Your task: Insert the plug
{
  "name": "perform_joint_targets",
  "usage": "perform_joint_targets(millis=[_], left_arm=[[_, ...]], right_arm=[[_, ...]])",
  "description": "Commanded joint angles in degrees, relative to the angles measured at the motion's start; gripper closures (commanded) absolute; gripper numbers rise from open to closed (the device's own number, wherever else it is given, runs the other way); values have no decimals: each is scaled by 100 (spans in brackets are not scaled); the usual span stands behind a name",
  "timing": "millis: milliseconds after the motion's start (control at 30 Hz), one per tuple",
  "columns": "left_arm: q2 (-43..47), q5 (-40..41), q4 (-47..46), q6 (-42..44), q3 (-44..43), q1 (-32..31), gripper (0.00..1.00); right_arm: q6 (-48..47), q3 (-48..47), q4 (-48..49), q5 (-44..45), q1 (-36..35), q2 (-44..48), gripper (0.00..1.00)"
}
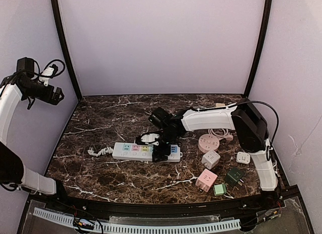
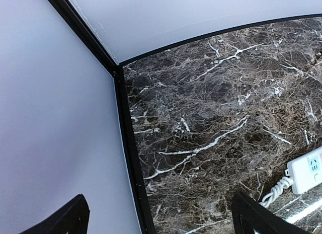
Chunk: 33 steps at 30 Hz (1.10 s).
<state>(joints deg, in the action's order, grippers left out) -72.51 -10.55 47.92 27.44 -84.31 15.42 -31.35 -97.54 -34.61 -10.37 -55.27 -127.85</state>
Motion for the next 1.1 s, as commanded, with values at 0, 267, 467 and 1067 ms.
perform_joint_targets(millis=[0, 267, 467, 1067], left_arm=[[132, -357, 292, -8, 90, -5, 0], [178, -582, 423, -8, 99, -4, 0], [215, -676, 508, 60, 100, -6, 0], [202, -684, 566, -21, 146, -4, 0]], right_arm=[[148, 17, 133, 237, -12, 373, 9], [1440, -62, 972, -73, 192, 1617, 1], [1538, -327, -21, -234, 1044, 1305, 1], [1365, -413, 90, -693, 1545, 151, 3]])
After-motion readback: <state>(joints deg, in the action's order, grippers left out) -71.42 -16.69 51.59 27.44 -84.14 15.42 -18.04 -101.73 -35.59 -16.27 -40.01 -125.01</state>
